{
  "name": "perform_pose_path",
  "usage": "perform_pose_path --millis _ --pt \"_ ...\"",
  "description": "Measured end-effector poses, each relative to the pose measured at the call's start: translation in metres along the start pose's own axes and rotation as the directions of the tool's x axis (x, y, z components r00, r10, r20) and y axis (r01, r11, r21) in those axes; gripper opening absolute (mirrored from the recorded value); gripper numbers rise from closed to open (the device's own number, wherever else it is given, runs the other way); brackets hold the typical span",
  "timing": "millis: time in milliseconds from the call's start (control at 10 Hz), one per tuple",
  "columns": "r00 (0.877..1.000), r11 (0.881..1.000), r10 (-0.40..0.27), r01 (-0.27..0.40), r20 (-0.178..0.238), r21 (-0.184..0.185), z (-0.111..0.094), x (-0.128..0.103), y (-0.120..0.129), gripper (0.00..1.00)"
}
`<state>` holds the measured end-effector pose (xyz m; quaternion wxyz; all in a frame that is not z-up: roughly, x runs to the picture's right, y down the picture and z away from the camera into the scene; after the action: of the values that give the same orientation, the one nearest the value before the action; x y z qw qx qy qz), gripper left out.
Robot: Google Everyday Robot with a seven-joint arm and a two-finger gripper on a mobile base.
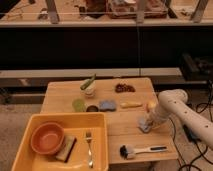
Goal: Wipe tray with towel
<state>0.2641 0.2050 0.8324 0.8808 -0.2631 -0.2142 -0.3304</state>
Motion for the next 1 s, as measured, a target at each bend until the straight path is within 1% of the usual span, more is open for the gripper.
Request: perform_pose_path --millis 100,300,400,500,600,700,800,1000 --pt "1.0 0.999 -0.012 0.013 -0.025 0.052 -0.016 -0.007 -0.008 0.1" --pt "0.998 0.99 -0.033 0.041 -0.056 0.138 -0.054 -0.019 -0.024 0.1" --pt "0.996 0.982 -0.051 0.063 -0.073 0.18 -0.076 -0.026 -0.034 0.1" --pt "0.992 0.97 -0.075 0.097 -0.105 0.222 -0.103 -0.035 -0.046 0.1" --pt "0.988 0.964 -0.096 0.122 -0.121 0.238 -0.115 -0.043 -0.058 0.1" --pt "0.981 0.955 -0.134 0.165 -0.14 0.245 -0.129 -0.055 -0.076 0.1" --pt "0.974 0.948 -0.164 0.199 -0.154 0.247 -0.134 -0.068 -0.092 0.1" --pt "0.958 0.93 -0.232 0.27 -0.17 0.251 -0.129 -0.097 -0.123 0.1"
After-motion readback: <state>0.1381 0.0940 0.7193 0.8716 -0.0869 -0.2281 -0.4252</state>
